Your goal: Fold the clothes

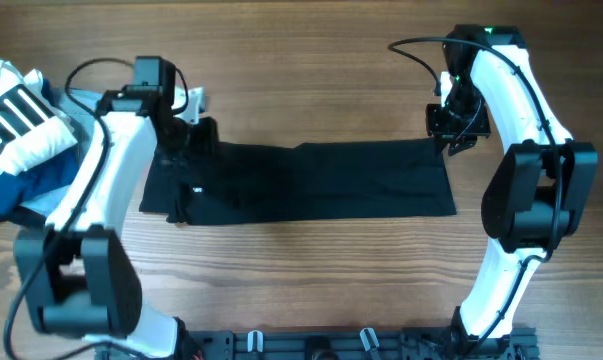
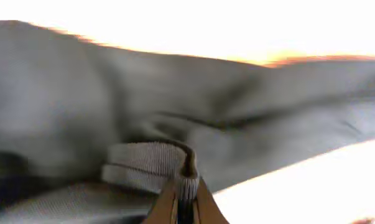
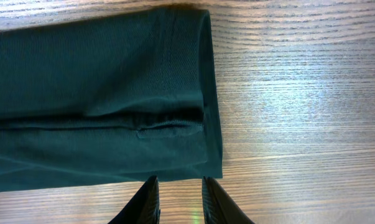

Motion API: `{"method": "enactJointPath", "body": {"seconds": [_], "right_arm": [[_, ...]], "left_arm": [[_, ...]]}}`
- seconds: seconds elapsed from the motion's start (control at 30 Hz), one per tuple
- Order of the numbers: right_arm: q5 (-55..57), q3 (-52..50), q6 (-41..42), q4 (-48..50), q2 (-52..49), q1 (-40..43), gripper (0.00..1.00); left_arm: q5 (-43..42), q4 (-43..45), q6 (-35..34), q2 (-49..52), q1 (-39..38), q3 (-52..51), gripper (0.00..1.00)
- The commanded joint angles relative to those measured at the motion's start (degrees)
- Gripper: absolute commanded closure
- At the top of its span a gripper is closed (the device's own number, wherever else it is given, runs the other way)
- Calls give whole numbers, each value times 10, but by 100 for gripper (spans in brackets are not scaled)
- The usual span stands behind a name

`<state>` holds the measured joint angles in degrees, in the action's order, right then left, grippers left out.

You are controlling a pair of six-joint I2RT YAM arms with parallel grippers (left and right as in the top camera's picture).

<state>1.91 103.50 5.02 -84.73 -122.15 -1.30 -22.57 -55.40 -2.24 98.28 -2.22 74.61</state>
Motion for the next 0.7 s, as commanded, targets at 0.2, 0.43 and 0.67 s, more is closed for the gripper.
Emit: {"method": "enactJointPath", "body": {"seconds": [0.2, 0.43, 0.67], "right_arm": [[-5, -1, -5, 1, 17, 2, 76], [-5, -1, -5, 0, 17, 2, 76], [-8, -1, -6, 0, 17, 2, 76]], "left_arm": [[75, -128, 78, -23, -9, 13, 95], [273, -186, -90, -23, -9, -1, 78], [268, -157, -137, -23, 6, 4, 34]]}}
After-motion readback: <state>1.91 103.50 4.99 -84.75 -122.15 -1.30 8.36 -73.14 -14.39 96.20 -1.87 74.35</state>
